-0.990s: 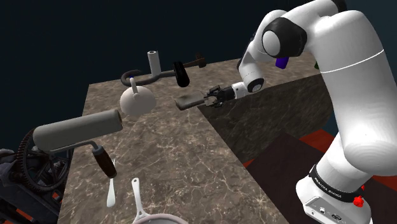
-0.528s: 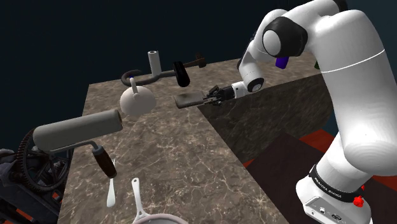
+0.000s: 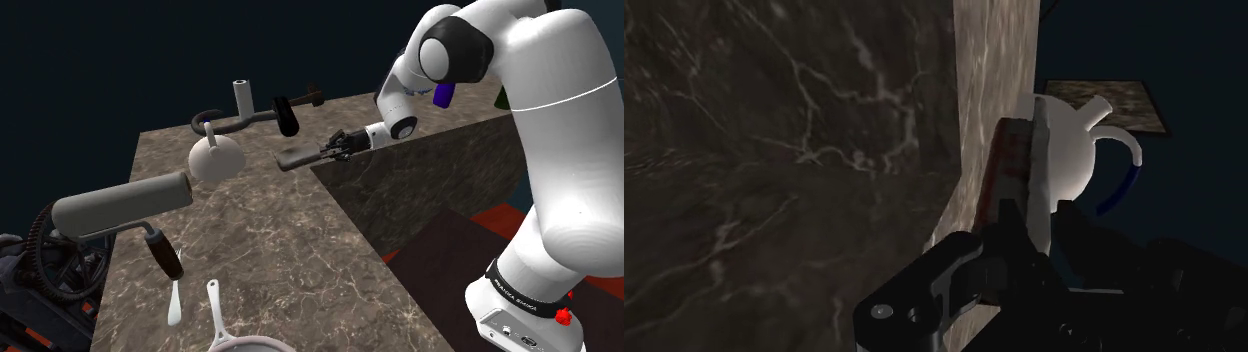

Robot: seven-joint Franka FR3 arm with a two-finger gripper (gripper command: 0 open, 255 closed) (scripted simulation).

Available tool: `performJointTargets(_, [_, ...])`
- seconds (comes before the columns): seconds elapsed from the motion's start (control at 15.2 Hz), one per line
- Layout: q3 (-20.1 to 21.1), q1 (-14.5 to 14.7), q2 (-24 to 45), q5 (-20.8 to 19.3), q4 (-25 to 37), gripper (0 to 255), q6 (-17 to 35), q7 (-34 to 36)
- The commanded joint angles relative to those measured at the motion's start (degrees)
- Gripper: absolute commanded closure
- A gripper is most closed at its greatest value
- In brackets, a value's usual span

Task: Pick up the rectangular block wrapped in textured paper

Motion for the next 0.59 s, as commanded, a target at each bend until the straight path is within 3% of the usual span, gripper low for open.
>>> performJointTargets(0.0, [-0.46, 0.41, -1.39, -0.61, -0.48, 255, 0.38, 0.82])
performJointTargets(0.53, [-2.16, 1.99, -6.96, -3.2, -1.86, 255, 1.82, 4.32])
